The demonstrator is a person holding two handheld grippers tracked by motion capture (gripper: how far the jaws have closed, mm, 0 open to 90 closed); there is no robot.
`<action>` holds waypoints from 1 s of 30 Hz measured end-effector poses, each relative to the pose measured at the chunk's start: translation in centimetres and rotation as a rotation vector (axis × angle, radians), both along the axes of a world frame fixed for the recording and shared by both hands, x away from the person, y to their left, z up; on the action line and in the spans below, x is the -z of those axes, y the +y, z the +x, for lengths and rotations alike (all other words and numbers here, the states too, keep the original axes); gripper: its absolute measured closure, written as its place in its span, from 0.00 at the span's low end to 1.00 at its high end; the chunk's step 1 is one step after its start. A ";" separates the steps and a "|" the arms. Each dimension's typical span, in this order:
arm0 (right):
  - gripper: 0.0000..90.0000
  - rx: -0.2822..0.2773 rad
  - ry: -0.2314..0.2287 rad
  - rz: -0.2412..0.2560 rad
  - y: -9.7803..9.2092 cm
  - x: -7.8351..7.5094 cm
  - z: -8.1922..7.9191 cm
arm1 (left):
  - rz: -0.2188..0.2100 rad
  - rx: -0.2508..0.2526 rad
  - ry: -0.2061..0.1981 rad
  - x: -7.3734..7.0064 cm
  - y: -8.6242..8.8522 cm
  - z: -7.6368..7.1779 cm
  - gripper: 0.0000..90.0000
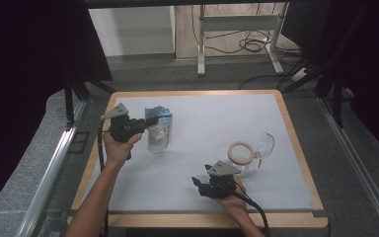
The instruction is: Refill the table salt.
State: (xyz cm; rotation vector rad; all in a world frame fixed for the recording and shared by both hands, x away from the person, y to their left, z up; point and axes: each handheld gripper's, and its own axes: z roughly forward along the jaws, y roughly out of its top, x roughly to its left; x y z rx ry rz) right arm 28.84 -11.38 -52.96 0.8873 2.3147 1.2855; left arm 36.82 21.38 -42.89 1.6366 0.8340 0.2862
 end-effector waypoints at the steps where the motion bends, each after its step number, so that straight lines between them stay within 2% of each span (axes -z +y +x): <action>1: 0.39 0.000 0.000 0.000 0.0 0.0 0.0 | 0.000 0.000 0.000 0.0 0.0 0.0 1.00; 11: 0.39 -0.002 -0.008 0.000 0.7 0.1 0.2 | -0.007 0.033 -0.019 -0.8 -1.3 -1.6 1.00; 21: 0.39 0.008 -0.029 -0.003 1.3 -0.1 0.7 | -0.011 0.066 -0.018 -0.9 -2.8 -2.1 1.00; 30: 0.39 0.038 -0.039 -0.001 1.3 -0.3 1.4 | 0.010 0.090 -0.018 -1.1 -4.3 -2.2 1.00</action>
